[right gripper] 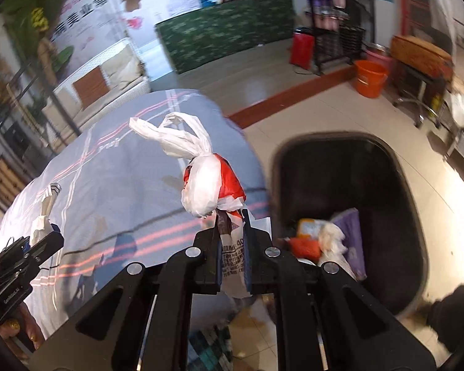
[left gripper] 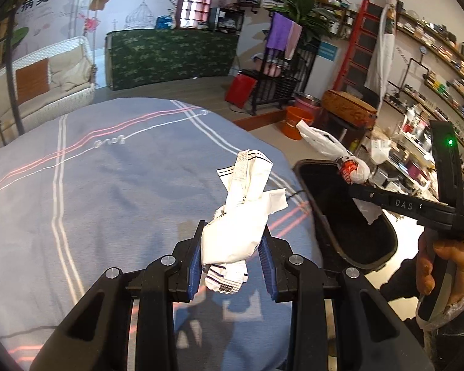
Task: Collect trash
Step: 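Lower the red-printed bag into the bin and open the right tool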
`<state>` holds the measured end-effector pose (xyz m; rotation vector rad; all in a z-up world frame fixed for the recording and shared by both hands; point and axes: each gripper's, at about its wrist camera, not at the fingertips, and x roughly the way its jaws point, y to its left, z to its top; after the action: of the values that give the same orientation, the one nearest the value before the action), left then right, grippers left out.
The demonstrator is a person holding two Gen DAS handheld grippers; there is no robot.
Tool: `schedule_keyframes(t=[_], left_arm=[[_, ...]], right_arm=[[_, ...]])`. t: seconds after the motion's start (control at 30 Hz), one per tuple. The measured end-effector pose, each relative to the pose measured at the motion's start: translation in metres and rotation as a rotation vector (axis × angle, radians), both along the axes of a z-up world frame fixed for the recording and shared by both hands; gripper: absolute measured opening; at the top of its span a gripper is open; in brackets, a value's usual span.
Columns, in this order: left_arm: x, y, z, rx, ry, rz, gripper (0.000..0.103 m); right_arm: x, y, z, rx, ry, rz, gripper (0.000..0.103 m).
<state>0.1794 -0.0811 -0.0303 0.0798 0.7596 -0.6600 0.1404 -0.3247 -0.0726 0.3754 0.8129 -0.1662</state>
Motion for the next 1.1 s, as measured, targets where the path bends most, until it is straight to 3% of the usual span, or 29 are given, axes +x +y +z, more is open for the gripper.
schedule_keyframes(t=[0.3,0.6,0.67,0.7,0.73,0.8,0.97,1.1], left_arm=[[-0.018,-0.042,-0.001,0.005,-0.012,-0.126,0.032],[-0.030,-0.078,-0.007,0.022,-0.014,-0.210,0.032],[-0.032,-0.084,-0.009,0.024,-0.008,-0.228,0.032],[-0.032,-0.089,-0.010,0.028,-0.003,-0.241,0.032],[-0.032,-0.093,-0.011,0.033,0.000,-0.251,0.032],[-0.034,-0.104,-0.013,0.039,0.004,-0.266,0.032],[-0.033,-0.124,-0.019,0.049,0.032,-0.307,0.032],[-0.034,-0.143,-0.022,0.064,0.030,-0.345,0.032]], right_arm=[[-0.029,-0.059,-0.053,0.041,0.127,-0.180,0.011],[-0.018,-0.084,-0.101,0.052,0.242,-0.239,0.011],[-0.018,-0.087,-0.110,0.060,0.250,-0.246,0.014],[-0.018,-0.088,-0.114,0.062,0.259,-0.253,0.021],[-0.018,-0.088,-0.116,0.065,0.262,-0.257,0.038],[-0.021,-0.089,-0.115,0.059,0.240,-0.266,0.056],[-0.036,-0.085,-0.095,0.016,0.170,-0.281,0.058],[-0.060,-0.080,-0.058,-0.048,0.066,-0.300,0.063]])
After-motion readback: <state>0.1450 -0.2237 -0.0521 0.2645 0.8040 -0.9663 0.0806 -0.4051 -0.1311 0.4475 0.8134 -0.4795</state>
